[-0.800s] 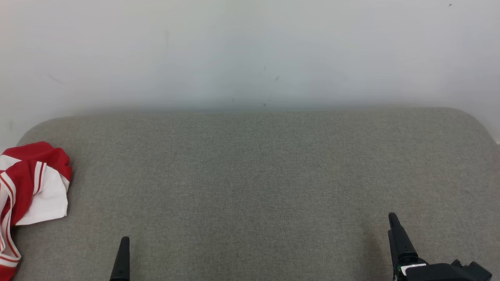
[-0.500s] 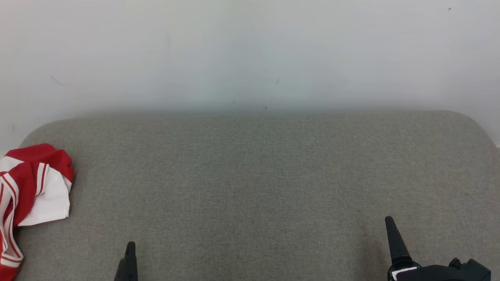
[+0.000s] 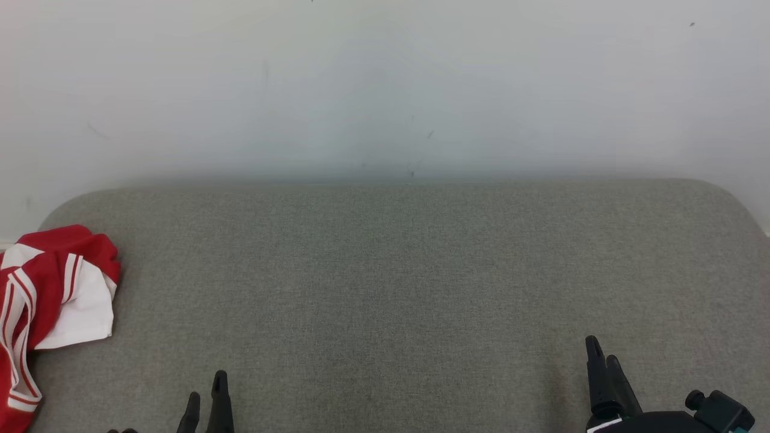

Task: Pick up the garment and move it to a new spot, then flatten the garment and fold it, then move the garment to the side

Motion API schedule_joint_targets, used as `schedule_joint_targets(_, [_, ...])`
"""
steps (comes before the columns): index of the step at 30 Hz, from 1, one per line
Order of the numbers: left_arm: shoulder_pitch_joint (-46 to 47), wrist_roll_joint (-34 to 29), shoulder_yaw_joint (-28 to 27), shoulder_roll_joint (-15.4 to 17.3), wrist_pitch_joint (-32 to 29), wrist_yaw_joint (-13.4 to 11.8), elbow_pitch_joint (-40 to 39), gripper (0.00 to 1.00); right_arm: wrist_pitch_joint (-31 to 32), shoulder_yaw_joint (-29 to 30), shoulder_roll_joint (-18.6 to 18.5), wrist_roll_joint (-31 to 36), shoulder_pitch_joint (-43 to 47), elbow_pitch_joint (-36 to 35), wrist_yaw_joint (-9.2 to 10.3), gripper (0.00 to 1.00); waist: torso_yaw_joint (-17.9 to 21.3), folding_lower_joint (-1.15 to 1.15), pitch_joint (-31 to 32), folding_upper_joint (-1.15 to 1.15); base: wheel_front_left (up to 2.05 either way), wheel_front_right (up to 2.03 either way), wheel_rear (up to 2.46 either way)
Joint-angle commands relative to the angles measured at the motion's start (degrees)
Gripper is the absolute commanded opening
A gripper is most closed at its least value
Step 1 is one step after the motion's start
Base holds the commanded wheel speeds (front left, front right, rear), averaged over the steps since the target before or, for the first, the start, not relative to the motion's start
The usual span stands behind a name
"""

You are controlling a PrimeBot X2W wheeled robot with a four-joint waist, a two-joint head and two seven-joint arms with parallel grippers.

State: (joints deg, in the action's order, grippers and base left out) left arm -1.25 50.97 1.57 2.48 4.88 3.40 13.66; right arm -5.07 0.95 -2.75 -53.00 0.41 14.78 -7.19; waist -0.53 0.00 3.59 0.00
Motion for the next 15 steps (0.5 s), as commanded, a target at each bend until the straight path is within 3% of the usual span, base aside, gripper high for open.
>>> schedule_joint_targets(1, [-0.34, -3.32, 0.38, 0.36, 0.66, -0.19, -0.46, 1.0, -0.68, 0.14, -0.1, 3.0, 0.15, -0.57, -0.31, 1.0, -0.04, 0.0, 0.17, 0.0, 0.0, 0.0, 0.0])
schedule_joint_targets(15, [-1.05, -14.78, 1.25, 0.51, 2.88, -0.53, 0.54, 1.0, -2.8, -1.09, -0.12, 12.58, 0.43, 0.91, -0.34, 1.0, 0.1, 0.0, 1.08, 0.0, 0.0, 0.0, 0.0])
